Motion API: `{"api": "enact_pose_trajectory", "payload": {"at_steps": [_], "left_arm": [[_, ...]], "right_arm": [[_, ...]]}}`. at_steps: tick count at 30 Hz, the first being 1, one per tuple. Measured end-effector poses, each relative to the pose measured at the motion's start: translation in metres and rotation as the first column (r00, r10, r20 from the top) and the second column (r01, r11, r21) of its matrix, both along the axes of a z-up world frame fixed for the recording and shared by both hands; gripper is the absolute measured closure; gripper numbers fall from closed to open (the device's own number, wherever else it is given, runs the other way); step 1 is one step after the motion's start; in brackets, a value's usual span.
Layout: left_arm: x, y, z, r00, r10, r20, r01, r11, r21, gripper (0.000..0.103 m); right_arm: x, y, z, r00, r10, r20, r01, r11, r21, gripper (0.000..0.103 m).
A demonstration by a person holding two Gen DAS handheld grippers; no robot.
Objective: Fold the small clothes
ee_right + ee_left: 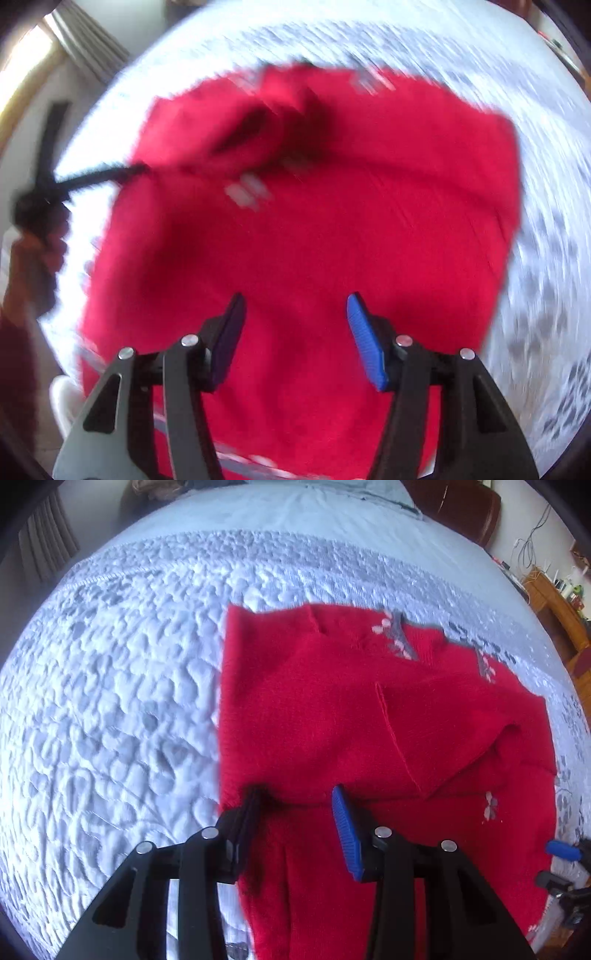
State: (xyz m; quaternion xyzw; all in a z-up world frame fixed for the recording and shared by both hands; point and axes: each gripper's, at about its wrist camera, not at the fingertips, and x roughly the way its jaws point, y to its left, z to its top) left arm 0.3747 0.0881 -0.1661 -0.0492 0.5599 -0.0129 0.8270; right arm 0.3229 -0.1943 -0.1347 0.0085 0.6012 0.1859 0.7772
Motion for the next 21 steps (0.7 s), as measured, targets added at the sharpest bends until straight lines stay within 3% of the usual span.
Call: {"api": "enact_pose_trajectory", "payload": {"at_steps": [4, 6, 7, 12, 18, 20, 21], "left_arm": [[0.012, 0.007, 0.004, 0.999, 0.035, 0.026, -0.037, 0.998, 0.056, 0.061], [0.022, 0.008, -0.006, 0.999, 0.042, -0.006, -0.041, 0.996, 0.082, 0.060], [0.027, 0.011, -0.015, 0.998, 0.048, -0.035, -0.045, 0.995, 0.093, 0.058], [0.036, 0.029, -0.025, 0.993, 0.096, -0.070, -0.097, 0.995, -0.008, 0.055], [0.040, 0.022, -0.028, 0.995, 0.080, -0.064, -0.077, 0.996, 0.041, 0.054], [0.040, 0.024, -0.029, 0.994, 0.088, -0.065, -0.086, 0.996, 0.027, 0.054], [0.040, 0.025, -0.029, 0.994, 0.091, -0.067, -0.091, 0.996, 0.014, 0.054]], "right_arm": [[0.044, 0.061, 0.031, 0.997, 0.074, 0.038, -0.074, 0.997, 0.001, 0.046], [0.071, 0.091, 0.031, 0.995, 0.099, 0.003, -0.099, 0.995, 0.023, 0.050], [0.081, 0.100, 0.028, 0.995, 0.102, -0.013, -0.102, 0.995, 0.019, 0.050], [0.117, 0.137, -0.014, 0.988, 0.093, -0.123, -0.096, 0.995, -0.021, 0.054], [0.128, 0.164, -0.044, 0.982, 0.118, -0.148, -0.135, 0.984, -0.112, 0.051], [0.127, 0.168, -0.049, 0.981, 0.138, -0.135, -0.158, 0.975, -0.157, 0.059], [0.127, 0.170, -0.050, 0.981, 0.147, -0.128, -0.169, 0.970, -0.175, 0.075]]}}
